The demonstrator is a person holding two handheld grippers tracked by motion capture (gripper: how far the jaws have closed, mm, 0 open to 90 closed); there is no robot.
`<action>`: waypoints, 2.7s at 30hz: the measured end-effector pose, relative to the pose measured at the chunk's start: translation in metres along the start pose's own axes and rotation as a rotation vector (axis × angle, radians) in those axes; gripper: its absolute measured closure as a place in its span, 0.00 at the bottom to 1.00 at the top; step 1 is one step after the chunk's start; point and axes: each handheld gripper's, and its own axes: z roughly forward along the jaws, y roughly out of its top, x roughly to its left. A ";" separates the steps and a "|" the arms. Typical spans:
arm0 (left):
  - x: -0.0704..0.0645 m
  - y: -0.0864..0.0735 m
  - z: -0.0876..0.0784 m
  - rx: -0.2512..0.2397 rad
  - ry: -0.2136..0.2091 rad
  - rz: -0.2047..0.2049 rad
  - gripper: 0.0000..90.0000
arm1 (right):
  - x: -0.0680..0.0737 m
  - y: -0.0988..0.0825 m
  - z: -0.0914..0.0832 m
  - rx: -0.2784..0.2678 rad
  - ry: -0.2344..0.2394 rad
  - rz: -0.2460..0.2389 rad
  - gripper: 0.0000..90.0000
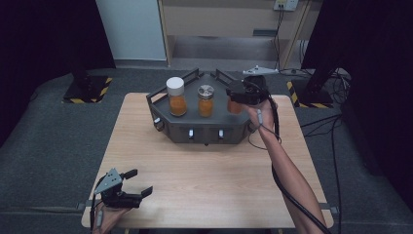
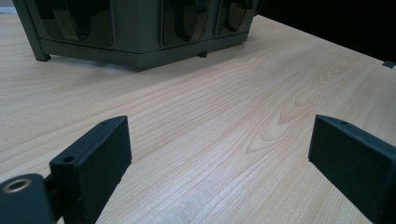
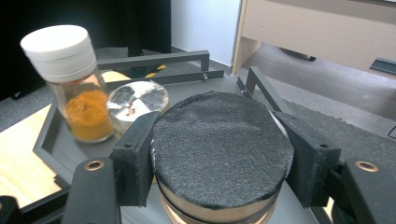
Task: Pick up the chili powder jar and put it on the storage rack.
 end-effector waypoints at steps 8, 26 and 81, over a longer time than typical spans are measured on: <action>0.000 0.000 0.000 -0.001 -0.001 0.000 0.06 | -0.001 -0.009 0.013 -0.004 -0.025 0.005 0.39; 0.001 -0.001 0.000 -0.004 -0.003 -0.001 0.06 | -0.010 -0.025 0.039 0.007 -0.041 0.040 0.39; 0.000 0.000 0.000 0.000 -0.003 0.005 0.06 | -0.024 -0.018 0.019 -0.072 -0.020 0.072 0.15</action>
